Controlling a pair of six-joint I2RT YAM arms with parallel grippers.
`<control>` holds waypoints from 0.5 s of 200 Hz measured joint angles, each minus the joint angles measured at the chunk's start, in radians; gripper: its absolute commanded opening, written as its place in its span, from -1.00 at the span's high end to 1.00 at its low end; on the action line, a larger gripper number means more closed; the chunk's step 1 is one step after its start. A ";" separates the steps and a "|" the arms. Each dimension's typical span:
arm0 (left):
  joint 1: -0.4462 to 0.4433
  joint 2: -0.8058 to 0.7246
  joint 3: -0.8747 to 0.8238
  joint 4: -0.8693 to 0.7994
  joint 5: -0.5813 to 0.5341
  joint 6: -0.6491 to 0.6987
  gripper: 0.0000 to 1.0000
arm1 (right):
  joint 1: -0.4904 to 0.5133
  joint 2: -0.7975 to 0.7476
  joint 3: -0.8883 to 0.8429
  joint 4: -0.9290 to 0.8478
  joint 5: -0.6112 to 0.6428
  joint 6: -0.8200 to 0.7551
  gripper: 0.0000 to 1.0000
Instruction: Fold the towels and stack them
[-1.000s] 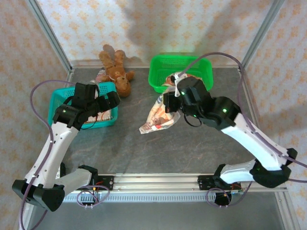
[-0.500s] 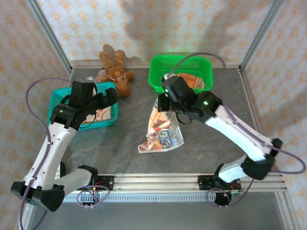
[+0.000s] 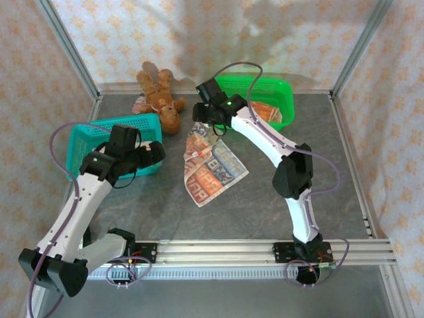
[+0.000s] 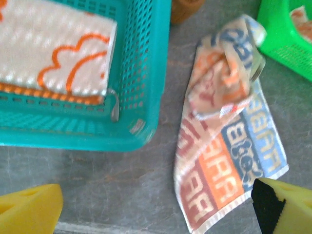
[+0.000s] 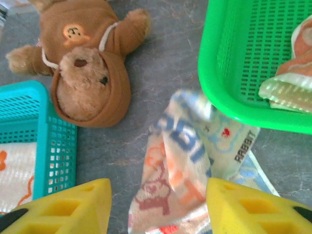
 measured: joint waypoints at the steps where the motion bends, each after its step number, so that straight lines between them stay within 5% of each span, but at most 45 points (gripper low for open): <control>1: -0.002 -0.003 -0.006 0.000 0.000 -0.003 -0.99 | 0.000 0.000 0.000 0.000 -0.001 0.000 -0.09; 45: -0.109 -0.040 -0.148 0.029 0.015 -0.097 -0.76 | 0.004 -0.151 -0.263 0.057 -0.015 -0.017 0.07; 100: -0.411 0.093 -0.242 0.165 -0.041 -0.266 -0.31 | -0.018 -0.464 -0.761 0.150 -0.013 -0.046 0.22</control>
